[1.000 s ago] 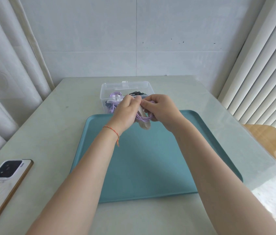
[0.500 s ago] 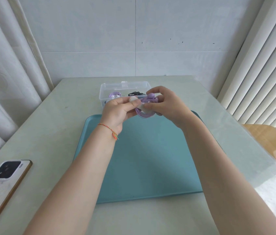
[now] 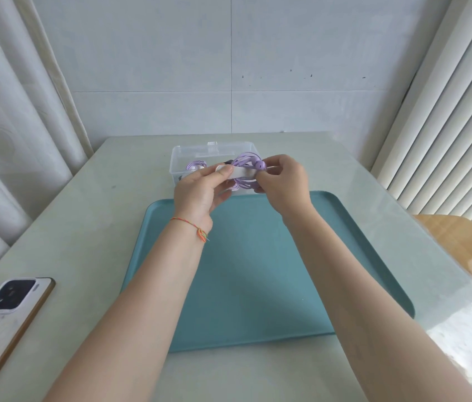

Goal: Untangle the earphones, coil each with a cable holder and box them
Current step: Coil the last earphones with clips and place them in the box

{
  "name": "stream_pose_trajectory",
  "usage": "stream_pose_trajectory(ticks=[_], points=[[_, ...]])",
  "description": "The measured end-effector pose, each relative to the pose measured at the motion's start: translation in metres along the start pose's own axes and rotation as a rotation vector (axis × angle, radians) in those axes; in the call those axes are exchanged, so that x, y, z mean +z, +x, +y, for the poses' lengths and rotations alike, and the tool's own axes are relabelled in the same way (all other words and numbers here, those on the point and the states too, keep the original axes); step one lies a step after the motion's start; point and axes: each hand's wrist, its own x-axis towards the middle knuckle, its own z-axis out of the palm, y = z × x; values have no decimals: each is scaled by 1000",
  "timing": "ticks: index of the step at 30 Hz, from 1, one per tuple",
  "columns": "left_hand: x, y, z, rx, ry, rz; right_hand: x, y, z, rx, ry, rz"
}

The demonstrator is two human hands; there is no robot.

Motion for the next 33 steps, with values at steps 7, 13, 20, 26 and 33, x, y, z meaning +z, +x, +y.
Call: stream_pose_trajectory(ticks=[7,13,20,26,33], points=[[7,-2,-5,245,197,144,5,0,3,61,110,-31],[11,-7,-8,314,204,175,7,1,4,75,42,-41],[17,-10,-7,276,135,160,1,0,3,103,253,14],[6,-4,5,153,55,109,-17,1,-4,100,313,-297],[1,-4,9,57,5,-10,-31,7,3,156,456,-499]])
